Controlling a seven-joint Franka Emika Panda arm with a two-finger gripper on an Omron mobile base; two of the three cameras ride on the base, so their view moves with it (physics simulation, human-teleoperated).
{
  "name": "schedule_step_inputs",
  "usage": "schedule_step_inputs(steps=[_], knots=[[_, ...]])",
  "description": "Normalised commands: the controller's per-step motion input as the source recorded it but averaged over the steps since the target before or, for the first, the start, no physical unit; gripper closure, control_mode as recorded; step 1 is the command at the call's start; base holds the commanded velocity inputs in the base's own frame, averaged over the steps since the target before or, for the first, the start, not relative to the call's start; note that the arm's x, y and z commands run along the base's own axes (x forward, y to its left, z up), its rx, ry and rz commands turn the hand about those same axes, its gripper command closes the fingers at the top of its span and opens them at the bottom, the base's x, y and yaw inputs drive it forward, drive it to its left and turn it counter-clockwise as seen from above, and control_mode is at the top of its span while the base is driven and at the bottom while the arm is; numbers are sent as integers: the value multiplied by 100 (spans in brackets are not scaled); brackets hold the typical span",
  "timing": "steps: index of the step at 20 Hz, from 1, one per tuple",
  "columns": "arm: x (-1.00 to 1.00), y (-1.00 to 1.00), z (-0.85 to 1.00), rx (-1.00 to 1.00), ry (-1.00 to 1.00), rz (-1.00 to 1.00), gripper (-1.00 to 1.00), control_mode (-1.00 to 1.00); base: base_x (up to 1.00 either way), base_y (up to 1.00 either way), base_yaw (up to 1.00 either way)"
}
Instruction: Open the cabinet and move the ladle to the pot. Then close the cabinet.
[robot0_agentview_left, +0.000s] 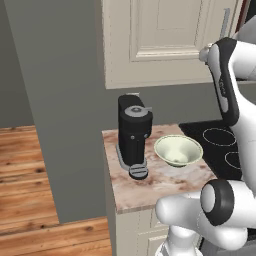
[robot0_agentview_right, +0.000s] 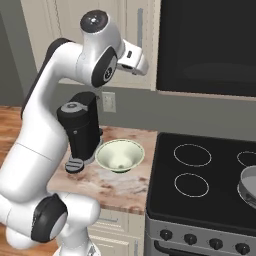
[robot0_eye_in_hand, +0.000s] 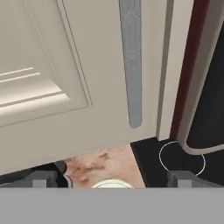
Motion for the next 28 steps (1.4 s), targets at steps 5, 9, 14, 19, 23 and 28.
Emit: schedule_step_inputs(steps=[5,9,14,19,23,28], knots=[[37,-8,33,1,-4,-5,-100,-100,0,0,0],[45,-19,24,1,-1,-2,-100,-100,0,0,0],[45,-25,12,0,-2,0,-100,-100,0,0,0],[36,-30,2,0,-9,0,-100,-100,0,0,0],[33,-26,0,0,-18,0,-100,-100,0,0,0],[22,-2,-5,0,-26,0,-100,-100,0,0,0]])
